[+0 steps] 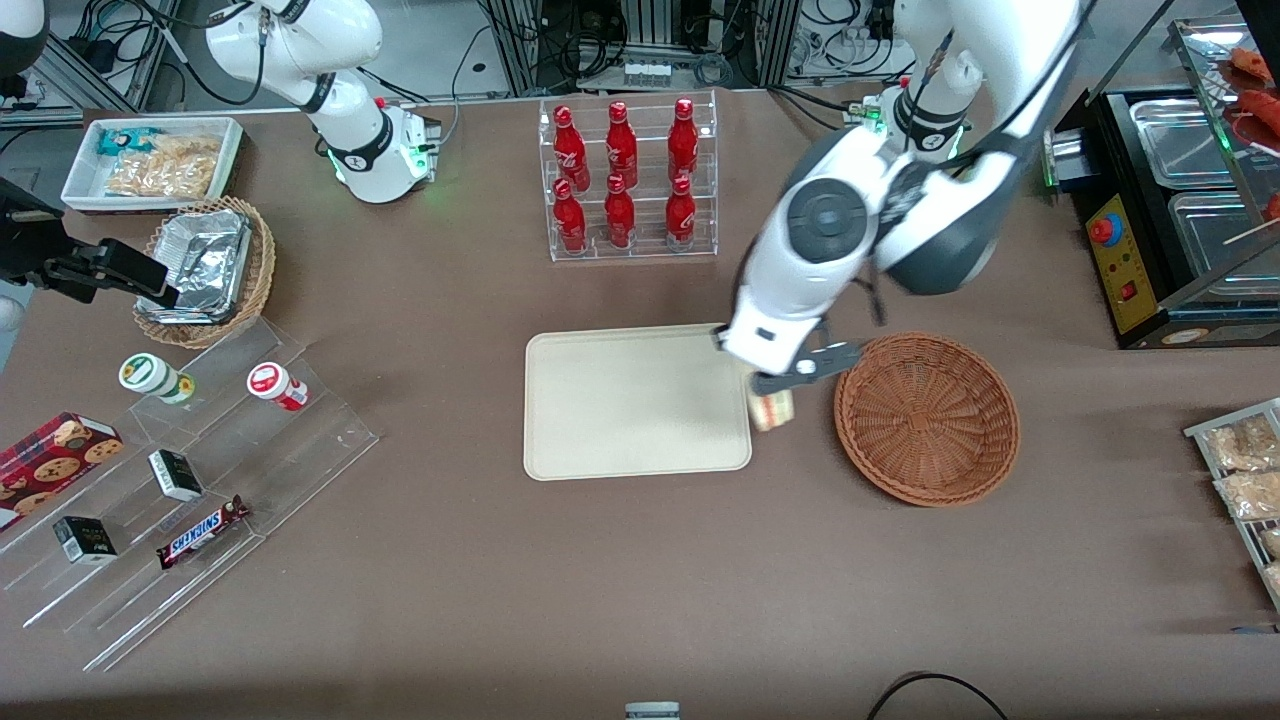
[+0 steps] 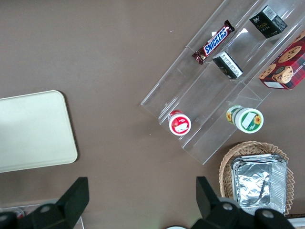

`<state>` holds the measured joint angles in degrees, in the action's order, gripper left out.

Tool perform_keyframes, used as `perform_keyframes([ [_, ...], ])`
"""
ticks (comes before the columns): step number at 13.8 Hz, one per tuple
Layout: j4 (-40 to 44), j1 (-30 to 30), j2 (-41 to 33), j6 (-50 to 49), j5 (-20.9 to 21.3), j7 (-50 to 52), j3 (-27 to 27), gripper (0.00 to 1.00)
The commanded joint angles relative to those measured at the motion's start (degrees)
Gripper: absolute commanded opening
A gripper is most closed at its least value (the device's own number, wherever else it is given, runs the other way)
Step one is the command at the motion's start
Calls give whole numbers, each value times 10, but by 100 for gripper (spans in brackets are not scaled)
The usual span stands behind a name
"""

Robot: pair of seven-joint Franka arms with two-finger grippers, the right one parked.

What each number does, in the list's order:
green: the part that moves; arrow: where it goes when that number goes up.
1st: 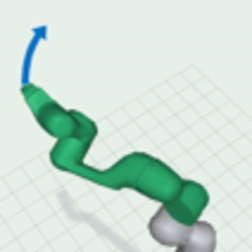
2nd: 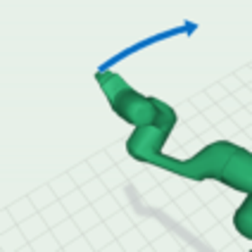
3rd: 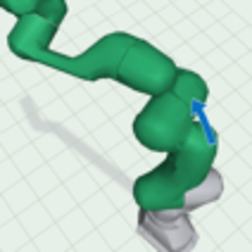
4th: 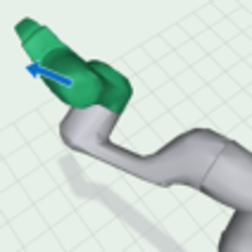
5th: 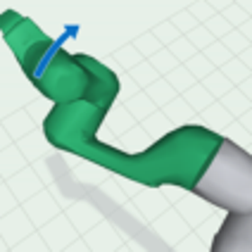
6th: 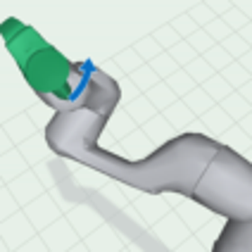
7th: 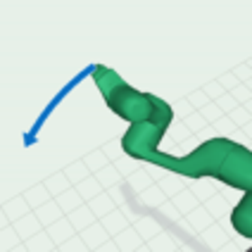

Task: Place sandwich from basket to tray
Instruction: 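Lift the sandwich and carry it with the left gripper over the beige tray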

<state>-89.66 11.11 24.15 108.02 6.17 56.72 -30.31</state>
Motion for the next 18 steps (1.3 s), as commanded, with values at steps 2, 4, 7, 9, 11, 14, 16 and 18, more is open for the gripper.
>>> perform_keyframes([
  [2,59,64,91,35,62,8,0,9],
  [4,58,77,109,76,72,-1,2,10],
  [7,59,101,153,110,127,7,1,13],
  [9,58,112,179,168,131,6,3,13],
  [11,58,125,193,175,145,7,3,13],
  [14,60,129,207,176,147,23,3,13],
  [16,60,131,215,176,163,32,3,13],
  [18,60,131,223,176,169,32,3,13],
])
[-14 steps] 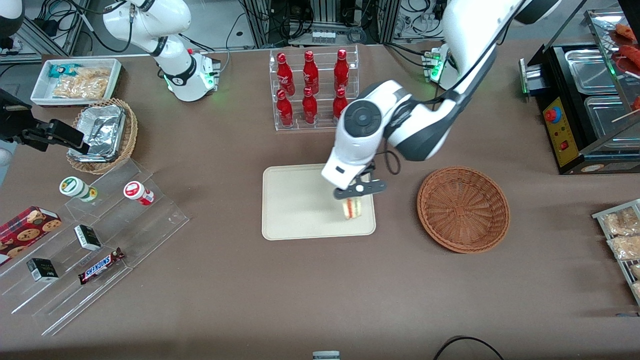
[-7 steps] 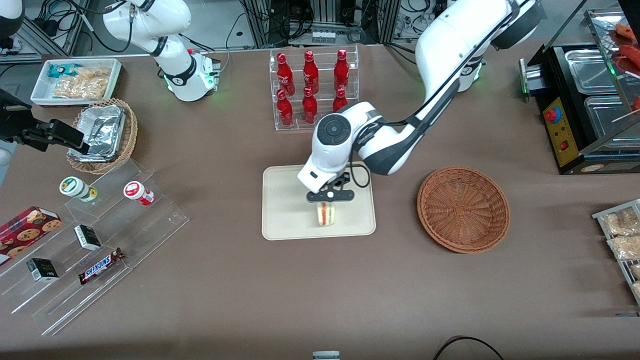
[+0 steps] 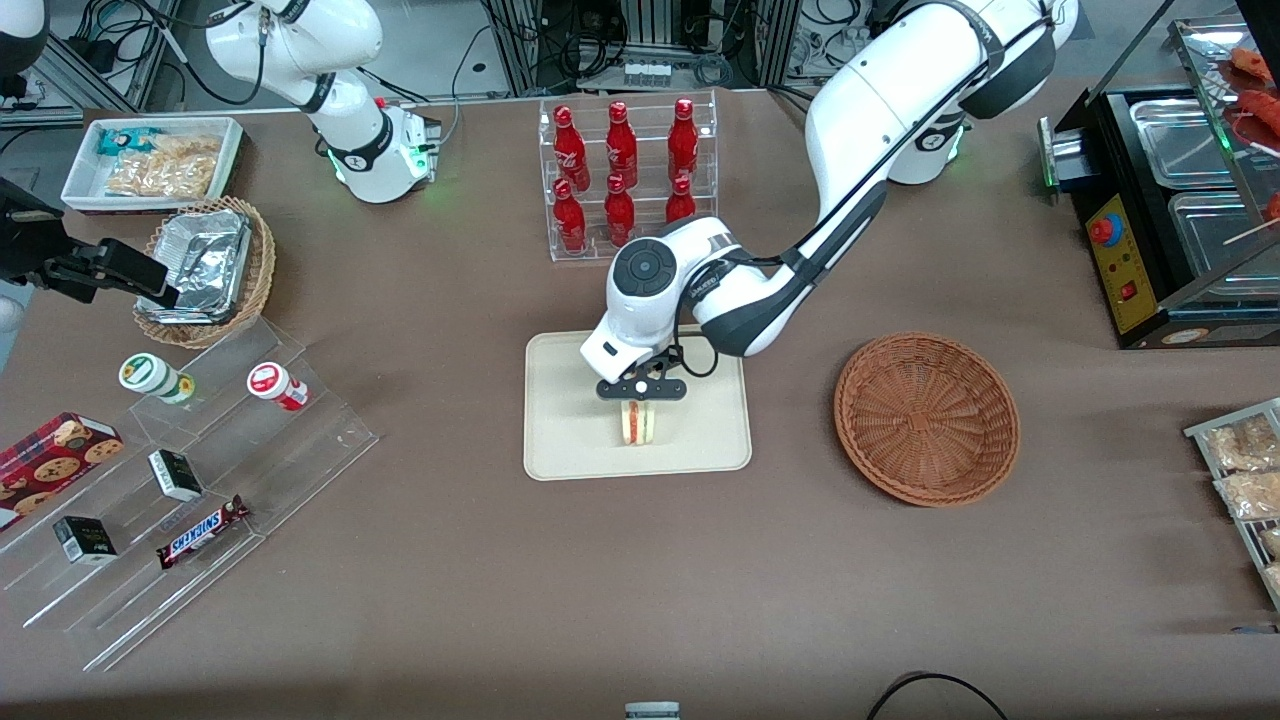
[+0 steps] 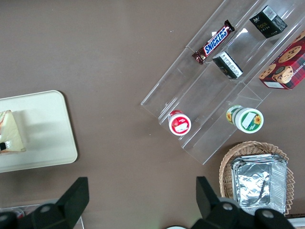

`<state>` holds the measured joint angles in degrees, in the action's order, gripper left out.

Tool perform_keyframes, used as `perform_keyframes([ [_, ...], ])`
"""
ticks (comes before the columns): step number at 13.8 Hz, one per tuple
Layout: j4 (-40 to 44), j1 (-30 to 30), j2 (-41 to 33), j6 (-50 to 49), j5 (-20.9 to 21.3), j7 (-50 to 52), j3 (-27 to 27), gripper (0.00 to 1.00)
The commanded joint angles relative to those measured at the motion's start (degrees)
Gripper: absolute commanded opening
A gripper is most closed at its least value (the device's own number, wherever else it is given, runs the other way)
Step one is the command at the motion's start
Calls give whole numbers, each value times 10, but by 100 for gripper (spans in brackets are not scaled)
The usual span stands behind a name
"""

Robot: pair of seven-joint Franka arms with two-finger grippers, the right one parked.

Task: Place sandwich from basket to tray
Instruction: 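Lift the sandwich and carry it with the left gripper over the beige tray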

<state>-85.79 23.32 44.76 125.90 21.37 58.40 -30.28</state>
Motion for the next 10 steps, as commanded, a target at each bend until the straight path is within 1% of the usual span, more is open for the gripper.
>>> perform_keyframes([
  [1,21,9,24,-2,18,15,4,13],
  [2,21,9,28,4,18,13,4,13],
  [3,21,9,28,10,18,12,4,16],
  [4,20,9,30,11,17,16,4,43],
  [5,19,9,31,10,17,17,4,81],
  [6,17,8,28,8,17,22,4,97],
  [10,17,-7,13,4,14,36,4,99],
])
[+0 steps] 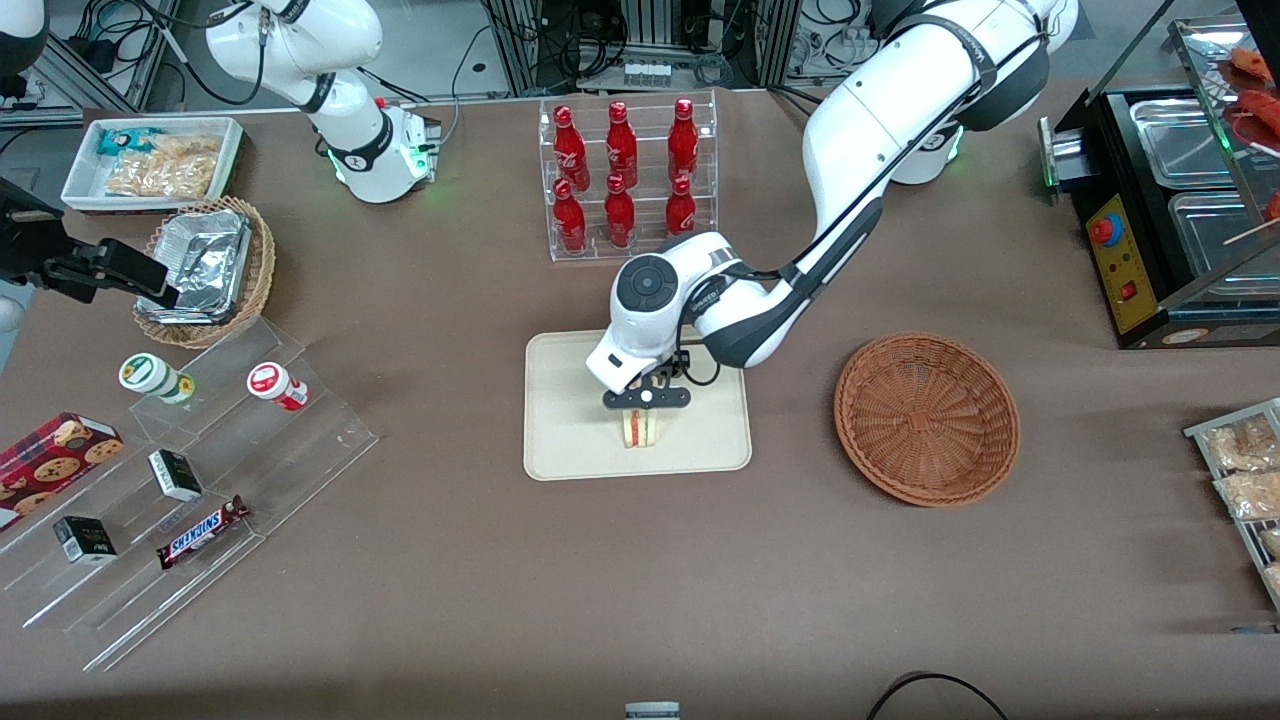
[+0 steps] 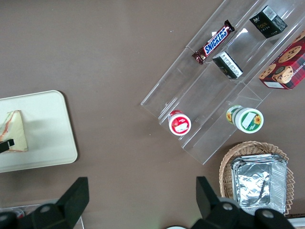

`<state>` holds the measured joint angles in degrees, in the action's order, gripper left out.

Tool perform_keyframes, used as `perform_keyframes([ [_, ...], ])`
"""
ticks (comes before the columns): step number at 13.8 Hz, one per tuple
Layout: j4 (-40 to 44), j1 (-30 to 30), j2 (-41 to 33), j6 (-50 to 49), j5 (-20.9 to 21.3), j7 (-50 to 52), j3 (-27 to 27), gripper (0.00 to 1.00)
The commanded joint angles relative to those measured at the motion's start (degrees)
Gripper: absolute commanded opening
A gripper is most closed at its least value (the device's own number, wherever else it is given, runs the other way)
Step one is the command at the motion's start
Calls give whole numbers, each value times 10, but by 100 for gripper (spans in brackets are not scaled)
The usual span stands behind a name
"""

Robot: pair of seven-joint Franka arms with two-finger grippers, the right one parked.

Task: Place sandwich from basket to tray
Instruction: 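Lift the sandwich and carry it with the left gripper over the beige tray, then lower the sandwich onto the tray and open the left gripper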

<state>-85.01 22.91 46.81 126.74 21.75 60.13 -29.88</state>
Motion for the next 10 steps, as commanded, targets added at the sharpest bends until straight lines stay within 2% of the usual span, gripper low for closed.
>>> perform_keyframes([
  [1,7,-15,-24,-11,8,28,-1,99],
  [3,8,-21,-58,-48,7,45,-1,99],
  [6,5,-65,-119,-90,4,61,-2,99],
  [10,3,-120,-208,-214,-25,60,-2,99],
])
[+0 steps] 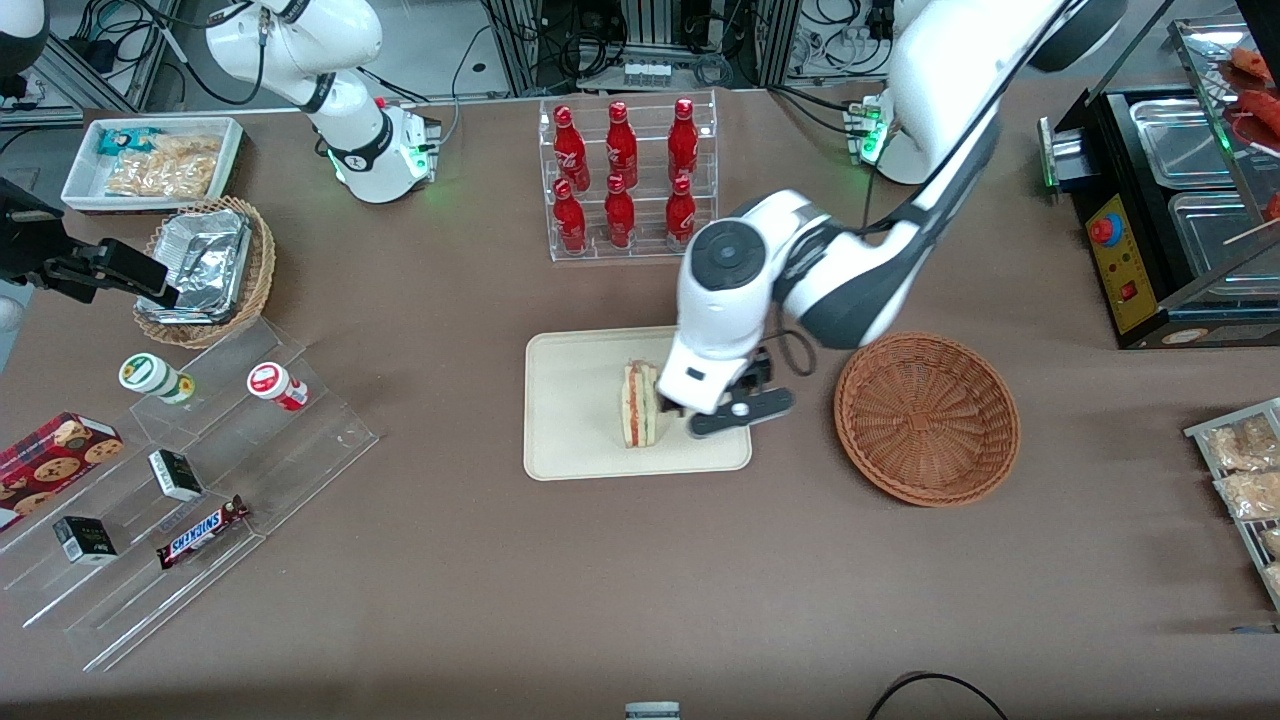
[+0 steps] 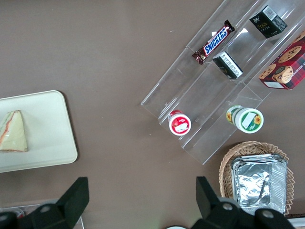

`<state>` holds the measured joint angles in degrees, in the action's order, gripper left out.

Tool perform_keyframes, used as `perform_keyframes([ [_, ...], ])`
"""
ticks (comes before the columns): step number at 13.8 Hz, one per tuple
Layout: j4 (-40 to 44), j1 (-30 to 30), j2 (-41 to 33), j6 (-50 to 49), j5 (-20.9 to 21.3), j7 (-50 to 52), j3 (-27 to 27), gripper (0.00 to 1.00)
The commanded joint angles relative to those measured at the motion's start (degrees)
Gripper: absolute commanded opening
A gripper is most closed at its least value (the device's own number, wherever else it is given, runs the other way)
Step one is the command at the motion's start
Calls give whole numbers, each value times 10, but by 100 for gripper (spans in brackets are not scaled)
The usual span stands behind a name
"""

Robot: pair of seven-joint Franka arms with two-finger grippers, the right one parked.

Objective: Place sandwich from basket to tray

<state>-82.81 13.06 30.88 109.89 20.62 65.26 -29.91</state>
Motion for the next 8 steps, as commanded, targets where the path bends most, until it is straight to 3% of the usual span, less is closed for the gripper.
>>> perform_keyframes([
  [1,-19,-44,-64,-66,-15,7,-3,99],
  [4,-22,-100,-113,-112,-50,-13,-4,99],
  [8,-28,-175,-183,-198,-102,-144,-3,99],
])
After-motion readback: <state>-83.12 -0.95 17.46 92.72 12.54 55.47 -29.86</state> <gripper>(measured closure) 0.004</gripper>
